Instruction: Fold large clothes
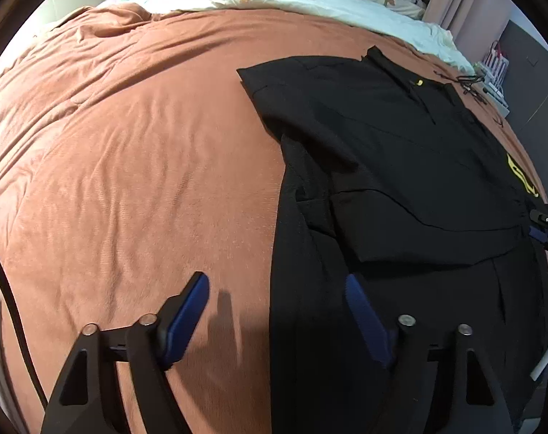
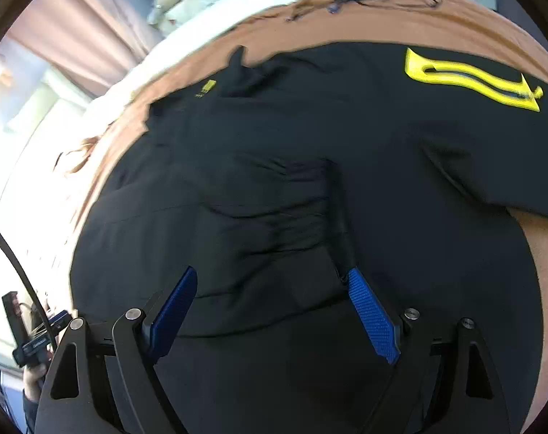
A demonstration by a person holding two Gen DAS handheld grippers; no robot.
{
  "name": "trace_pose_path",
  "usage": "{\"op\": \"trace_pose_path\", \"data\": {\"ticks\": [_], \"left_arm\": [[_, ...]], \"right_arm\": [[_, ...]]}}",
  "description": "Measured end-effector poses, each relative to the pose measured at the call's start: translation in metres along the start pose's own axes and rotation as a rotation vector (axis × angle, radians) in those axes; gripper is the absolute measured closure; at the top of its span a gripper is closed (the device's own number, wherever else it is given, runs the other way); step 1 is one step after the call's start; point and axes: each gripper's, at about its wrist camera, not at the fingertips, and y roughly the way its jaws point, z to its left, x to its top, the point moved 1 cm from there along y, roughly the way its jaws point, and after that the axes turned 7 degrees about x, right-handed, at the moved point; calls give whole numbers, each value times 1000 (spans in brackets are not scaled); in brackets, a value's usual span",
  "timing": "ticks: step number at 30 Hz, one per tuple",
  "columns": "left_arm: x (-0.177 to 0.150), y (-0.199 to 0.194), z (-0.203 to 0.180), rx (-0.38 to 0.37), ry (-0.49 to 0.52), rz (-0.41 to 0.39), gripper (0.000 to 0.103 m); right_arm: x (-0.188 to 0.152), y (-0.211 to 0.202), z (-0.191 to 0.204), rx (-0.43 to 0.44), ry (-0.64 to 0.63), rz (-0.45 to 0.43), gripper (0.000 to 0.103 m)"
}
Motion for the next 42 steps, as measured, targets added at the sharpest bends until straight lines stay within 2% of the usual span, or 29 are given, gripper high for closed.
{"op": "trace_pose_path", "data": {"ticks": [2, 3, 4, 5, 7, 11, 12, 14, 17, 21, 24, 27, 30, 34, 39, 40, 42], "left_arm": [[1, 4, -1, 5, 3, 0, 31], [3, 6, -2, 6, 6, -3, 32], [4, 7, -3, 7, 9, -6, 33], [6, 9, -4, 10, 12, -11, 34], [10, 12, -7, 14, 13, -14, 38], [16, 16, -13, 4, 11, -17, 45], [16, 17, -15, 18, 21, -21, 48], [17, 22, -16, 19, 20, -11, 66], [20, 28, -16, 13, -4, -3, 79], [18, 28, -10, 6, -37, -13, 80], [17, 28, -6, -7, -55, -16, 81], [14, 26, -2, -6, -61, -20, 81], [14, 25, -1, -7, -63, -21, 81], [15, 24, 1, -8, -81, -28, 81], [14, 18, 0, -6, -70, -30, 81], [14, 17, 0, -6, -68, -28, 81], [15, 14, 0, -10, -69, -28, 81]], "right_arm": [[4, 10, -7, 23, 28, -12, 19], [5, 12, -8, 19, 26, -22, 24], [6, 15, -8, -5, 15, -27, 40], [8, 17, -7, -31, 6, -23, 63], [9, 18, -6, -43, 7, -9, 88], [15, 1, -9, -38, 7, -72, 99], [14, -6, -10, -36, 10, -93, 99], [10, -16, -13, -45, 14, -116, 100], [5, -27, -21, -69, 26, -147, 101], [-7, -45, -39, -133, 57, -197, 101], [-19, -54, -49, -161, 73, -203, 101], [-33, -66, -49, -232, 68, -227, 103], [-36, -72, -52, -196, 89, -218, 103], [-32, -74, -65, -60, 182, -209, 103], [-26, -84, -62, -17, 178, -235, 103], [-27, -86, -64, -12, 177, -228, 98], [-29, -83, -64, 15, 178, -218, 70]]}}
